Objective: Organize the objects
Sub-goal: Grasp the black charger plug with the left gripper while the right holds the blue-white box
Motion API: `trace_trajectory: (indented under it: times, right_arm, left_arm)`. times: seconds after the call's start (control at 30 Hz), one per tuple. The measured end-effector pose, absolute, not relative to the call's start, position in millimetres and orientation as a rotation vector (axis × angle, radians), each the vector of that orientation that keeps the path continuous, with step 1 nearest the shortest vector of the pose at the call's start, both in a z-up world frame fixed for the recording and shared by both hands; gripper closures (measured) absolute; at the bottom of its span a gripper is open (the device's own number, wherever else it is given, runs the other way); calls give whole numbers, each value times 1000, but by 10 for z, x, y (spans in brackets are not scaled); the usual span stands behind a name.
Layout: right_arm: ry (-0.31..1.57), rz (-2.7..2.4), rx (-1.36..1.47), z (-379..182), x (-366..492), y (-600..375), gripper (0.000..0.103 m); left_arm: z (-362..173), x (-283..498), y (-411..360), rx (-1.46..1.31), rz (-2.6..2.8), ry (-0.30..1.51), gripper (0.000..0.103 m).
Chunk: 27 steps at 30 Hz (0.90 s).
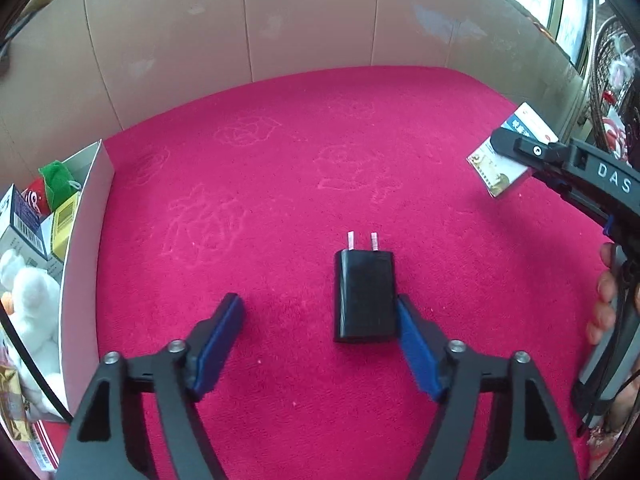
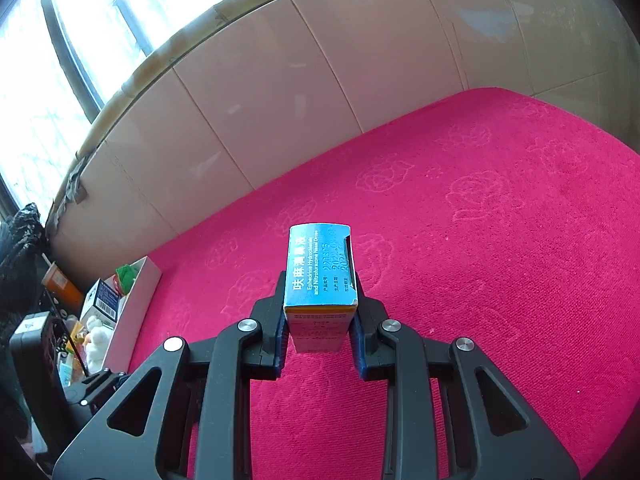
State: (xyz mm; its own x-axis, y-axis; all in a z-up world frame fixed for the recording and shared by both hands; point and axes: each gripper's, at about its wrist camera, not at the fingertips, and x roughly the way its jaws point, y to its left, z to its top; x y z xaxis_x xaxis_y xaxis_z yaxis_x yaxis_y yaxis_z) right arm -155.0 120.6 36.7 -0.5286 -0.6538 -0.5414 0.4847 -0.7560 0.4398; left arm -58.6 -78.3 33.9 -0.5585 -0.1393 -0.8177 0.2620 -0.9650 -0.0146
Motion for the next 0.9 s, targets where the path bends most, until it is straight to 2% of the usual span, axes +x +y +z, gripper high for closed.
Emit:
trace_trajectory:
  times: [0.13, 0.23, 0.73, 0.83, 0.9]
  right_arm:
    - [-324, -2265, 948, 357, -1565, 1213, 78]
    - [-331, -2262, 956, 345, -1573, 1211, 78]
    - [-332, -2247, 972, 322, -1565, 1181, 78]
    - [-335, -2247, 971, 320, -1562, 1183, 78]
    - [-334, -2247, 970, 319, -1563, 1182, 78]
  left_arm:
    - [358, -709, -694, 1360, -2616, 193, 28]
    - [315, -748, -613, 1327, -2629, 119, 28]
    - [278, -672, -645, 1271, -2684, 144, 30]
    - [306, -664, -659, 1257, -2681, 155, 39]
    - [323, -653, -694, 1234, -2676, 177, 64]
